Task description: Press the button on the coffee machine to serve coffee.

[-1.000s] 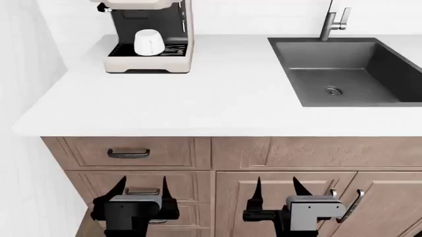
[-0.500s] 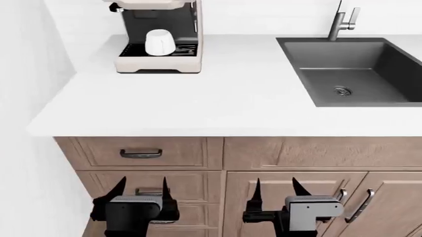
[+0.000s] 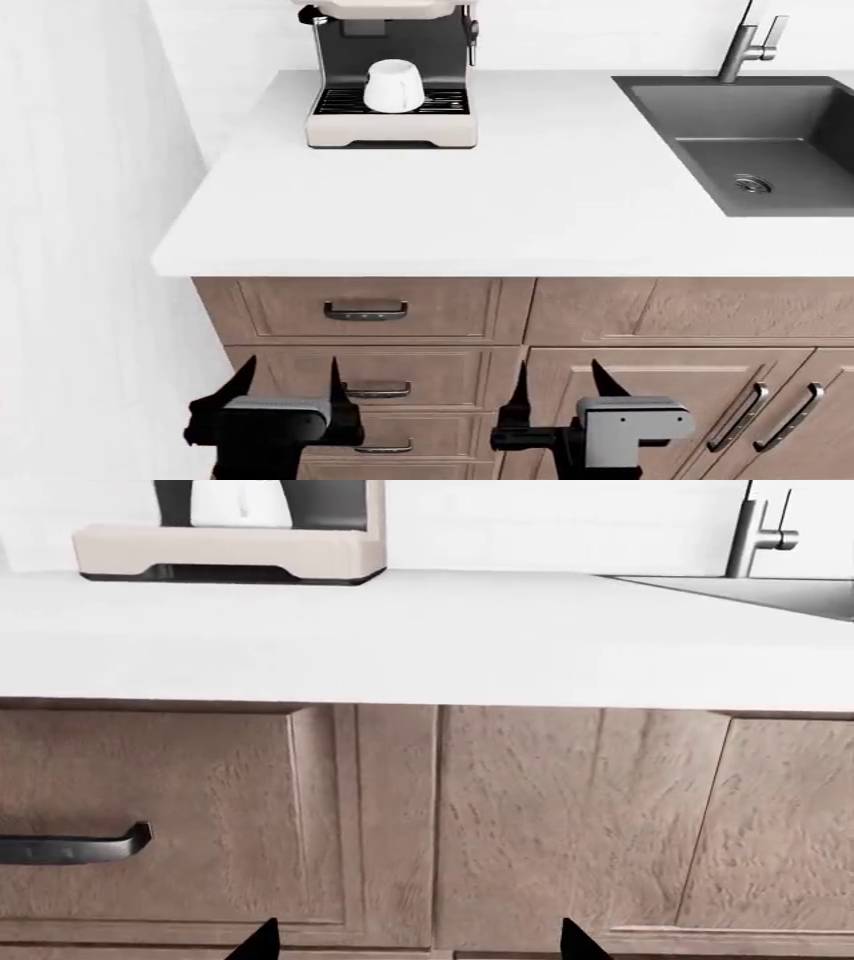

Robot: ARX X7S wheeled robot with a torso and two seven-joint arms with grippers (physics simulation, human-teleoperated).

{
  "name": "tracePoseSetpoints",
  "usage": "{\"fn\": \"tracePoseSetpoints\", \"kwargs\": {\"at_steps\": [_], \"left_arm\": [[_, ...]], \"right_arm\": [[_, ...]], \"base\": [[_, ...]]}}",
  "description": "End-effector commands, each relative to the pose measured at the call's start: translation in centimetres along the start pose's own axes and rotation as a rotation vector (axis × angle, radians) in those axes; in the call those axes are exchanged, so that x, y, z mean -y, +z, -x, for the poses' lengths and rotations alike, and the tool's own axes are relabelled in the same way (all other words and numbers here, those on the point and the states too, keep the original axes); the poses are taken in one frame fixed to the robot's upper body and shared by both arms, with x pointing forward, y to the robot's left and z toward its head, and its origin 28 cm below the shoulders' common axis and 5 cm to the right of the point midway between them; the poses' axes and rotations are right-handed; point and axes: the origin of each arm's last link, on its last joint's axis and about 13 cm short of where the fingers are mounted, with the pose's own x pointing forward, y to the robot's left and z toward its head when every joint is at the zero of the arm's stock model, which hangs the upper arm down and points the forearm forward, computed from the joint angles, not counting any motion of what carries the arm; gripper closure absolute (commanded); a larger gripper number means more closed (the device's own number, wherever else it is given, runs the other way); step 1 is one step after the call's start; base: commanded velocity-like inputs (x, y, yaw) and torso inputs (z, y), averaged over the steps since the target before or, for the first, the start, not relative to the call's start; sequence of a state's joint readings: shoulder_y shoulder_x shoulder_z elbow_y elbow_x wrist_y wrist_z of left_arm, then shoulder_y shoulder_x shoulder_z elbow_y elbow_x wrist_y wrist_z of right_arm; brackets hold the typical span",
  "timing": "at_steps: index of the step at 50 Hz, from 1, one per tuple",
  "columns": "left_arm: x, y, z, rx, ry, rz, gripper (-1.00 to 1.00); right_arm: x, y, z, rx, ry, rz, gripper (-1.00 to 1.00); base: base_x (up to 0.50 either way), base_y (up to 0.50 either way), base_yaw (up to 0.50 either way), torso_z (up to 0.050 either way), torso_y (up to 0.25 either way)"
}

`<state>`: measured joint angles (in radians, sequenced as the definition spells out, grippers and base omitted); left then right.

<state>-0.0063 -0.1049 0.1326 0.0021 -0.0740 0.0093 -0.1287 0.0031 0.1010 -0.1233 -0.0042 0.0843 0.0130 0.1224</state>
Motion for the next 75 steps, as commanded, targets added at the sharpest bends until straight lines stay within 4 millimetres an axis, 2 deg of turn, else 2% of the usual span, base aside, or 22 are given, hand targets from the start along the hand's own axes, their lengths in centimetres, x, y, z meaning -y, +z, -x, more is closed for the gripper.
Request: {"fn": "tracePoseSetpoints", "kwargs": {"at_steps": [1, 8, 16, 34, 58, 60, 75], "left_arm": [[0.23, -0.05, -0.02, -0.006, -0.005, -0.01, -1.0], [0.03, 0.17, 0.07, 0.014, -0.002, 0.022, -1.0], [-0.07, 0.29, 0.33, 0.041, -0.004, -0.02, -1.0], [0.56, 0.42, 0.06, 0.057, -0.009, -0.046, -1.0], [0.02, 0.48, 0.12, 0.075, 0.003, -0.018, -1.0], [-0.03, 0.57, 0.06, 0.077, 0.012, 0.02, -1.0], [0.06, 0.53, 0.11, 0.071, -0.005, -0.016, -1.0]], "right_arm": [[0.09, 0.02, 0.0, 0.003, -0.006, 0.0, -1.0], [0.1, 0.01, -0.02, 0.002, -0.006, -0.003, -1.0], [0.04, 0.04, 0.02, 0.002, -0.004, 0.01, -1.0], [-0.04, 0.01, -0.04, -0.001, 0.001, 0.01, -1.0], [-0.06, 0.0, -0.09, -0.003, 0.001, 0.014, -1.0], [-0.06, 0.0, -0.1, -0.003, 0.0, 0.013, -1.0], [0.01, 0.0, -0.26, -0.012, -0.02, 0.011, -1.0]], "base": [[0.0, 0.0, 0.0, 0.0, 0.0], [0.0, 0.0, 0.0, 0.0, 0.0], [0.0, 0.0, 0.0, 0.004, 0.0], [0.0, 0.0, 0.0, 0.05, 0.0], [0.0, 0.0, 0.0, 0.05, 0.0], [0.0, 0.0, 0.0, 0.0, 0.0], [0.0, 0.0, 0.0, 0.0, 0.0]]}}
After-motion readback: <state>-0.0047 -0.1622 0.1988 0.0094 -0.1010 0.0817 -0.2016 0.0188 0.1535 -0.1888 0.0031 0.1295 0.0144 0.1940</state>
